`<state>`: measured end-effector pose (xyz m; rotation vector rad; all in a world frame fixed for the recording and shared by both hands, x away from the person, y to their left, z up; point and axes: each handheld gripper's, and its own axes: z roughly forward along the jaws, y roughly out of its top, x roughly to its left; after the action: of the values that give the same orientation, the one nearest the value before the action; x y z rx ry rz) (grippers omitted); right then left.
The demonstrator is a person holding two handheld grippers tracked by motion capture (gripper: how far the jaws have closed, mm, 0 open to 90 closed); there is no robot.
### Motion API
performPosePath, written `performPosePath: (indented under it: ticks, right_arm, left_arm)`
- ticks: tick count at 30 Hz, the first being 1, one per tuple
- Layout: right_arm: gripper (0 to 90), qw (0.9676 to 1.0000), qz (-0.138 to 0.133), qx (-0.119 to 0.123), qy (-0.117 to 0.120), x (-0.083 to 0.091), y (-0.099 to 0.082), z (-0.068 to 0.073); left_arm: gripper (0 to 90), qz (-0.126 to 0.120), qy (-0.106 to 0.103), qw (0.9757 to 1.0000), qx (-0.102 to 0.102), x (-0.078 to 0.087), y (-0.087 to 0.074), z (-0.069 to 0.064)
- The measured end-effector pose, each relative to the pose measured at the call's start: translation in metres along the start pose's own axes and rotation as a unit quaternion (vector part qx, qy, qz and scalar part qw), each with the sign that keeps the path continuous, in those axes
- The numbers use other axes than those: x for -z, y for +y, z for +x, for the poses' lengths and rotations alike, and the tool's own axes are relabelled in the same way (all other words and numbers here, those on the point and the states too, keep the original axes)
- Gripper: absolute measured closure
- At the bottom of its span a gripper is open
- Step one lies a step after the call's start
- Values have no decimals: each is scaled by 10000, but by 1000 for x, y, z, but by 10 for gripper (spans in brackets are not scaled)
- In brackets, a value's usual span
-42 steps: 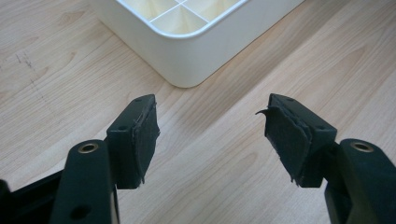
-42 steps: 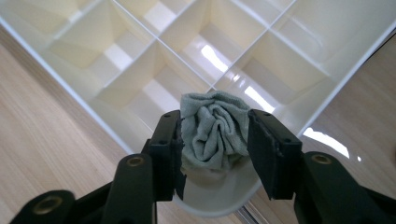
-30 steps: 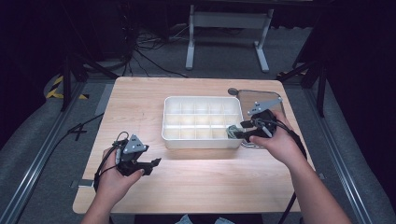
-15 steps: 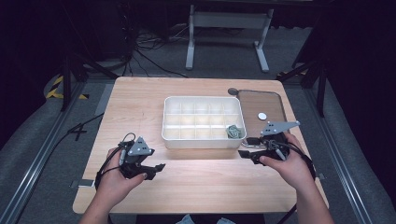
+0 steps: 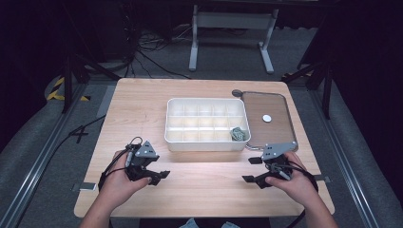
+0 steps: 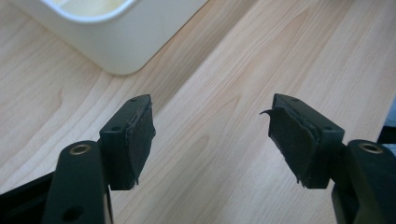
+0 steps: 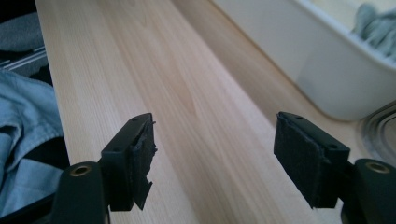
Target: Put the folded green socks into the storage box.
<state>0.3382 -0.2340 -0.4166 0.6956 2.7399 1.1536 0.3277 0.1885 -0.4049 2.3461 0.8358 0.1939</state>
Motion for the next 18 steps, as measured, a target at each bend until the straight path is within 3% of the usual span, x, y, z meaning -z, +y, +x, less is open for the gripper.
performPosePath:
  ticks: [3,6,10,14,18]
  right_arm:
    - [299,9997,244,-76,1,-10,-13,-4]
    - [299,9994,268,-140,-144,-13,-16,-7]
    - [306,9988,306,-289,-255,-22,-23,-8]
    - [311,9979,480,-236,-367,-34,-28,-5]
    - [313,9979,426,-169,-461,-40,-30,0]
  left_arm:
    - [318,106,45,9999,8,-3,-3,4]
    - [318,167,73,9998,18,-6,-4,5]
    - [315,427,44,9991,21,-13,-8,6]
    - [312,743,38,9972,-37,-21,-13,9]
    - [310,819,-30,9966,-55,-25,-16,9]
